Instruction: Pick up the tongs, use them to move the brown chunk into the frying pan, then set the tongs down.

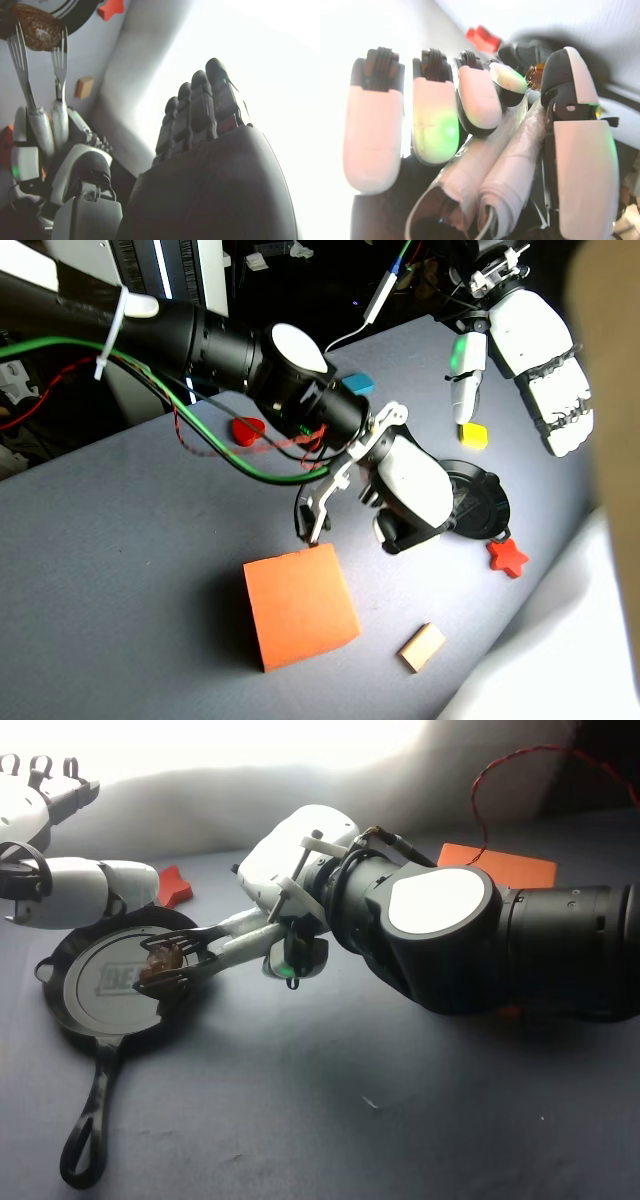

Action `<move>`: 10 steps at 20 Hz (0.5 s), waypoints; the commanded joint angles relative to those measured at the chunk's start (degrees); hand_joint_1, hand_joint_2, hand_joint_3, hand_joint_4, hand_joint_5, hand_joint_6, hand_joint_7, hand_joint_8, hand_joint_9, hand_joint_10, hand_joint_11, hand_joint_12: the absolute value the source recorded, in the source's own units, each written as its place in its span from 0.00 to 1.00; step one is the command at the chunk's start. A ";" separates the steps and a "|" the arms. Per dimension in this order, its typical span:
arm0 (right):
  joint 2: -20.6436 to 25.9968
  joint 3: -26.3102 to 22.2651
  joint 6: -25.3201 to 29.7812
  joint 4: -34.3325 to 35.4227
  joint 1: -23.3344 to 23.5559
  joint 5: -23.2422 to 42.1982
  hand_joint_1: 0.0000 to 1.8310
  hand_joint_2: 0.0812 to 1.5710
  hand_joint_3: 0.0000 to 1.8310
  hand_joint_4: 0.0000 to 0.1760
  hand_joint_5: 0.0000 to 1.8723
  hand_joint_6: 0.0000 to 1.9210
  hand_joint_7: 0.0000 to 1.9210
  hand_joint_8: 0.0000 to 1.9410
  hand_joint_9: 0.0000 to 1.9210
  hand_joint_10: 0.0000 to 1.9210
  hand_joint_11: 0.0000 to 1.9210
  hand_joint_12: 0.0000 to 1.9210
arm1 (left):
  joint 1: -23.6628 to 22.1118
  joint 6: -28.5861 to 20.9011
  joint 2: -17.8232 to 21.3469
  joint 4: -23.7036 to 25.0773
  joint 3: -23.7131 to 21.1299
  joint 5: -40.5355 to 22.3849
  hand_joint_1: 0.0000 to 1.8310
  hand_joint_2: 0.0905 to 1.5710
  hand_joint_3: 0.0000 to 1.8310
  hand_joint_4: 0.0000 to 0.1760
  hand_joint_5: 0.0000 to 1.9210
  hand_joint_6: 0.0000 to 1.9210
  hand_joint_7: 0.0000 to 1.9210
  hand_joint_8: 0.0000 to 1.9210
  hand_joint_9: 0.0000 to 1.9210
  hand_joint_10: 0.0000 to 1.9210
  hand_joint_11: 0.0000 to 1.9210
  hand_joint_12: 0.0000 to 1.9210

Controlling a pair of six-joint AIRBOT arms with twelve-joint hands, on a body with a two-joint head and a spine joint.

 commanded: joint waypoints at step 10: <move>0.14 0.17 0.79 -5.19 0.41 -0.86 0.25 0.95 0.00 0.00 0.55 0.81 0.67 0.88 0.69 1.00 0.72 1.00 | -0.58 0.09 0.19 3.22 0.31 -2.98 0.00 0.75 0.00 0.00 0.03 0.00 0.04 0.00 0.05 0.00 0.00 0.16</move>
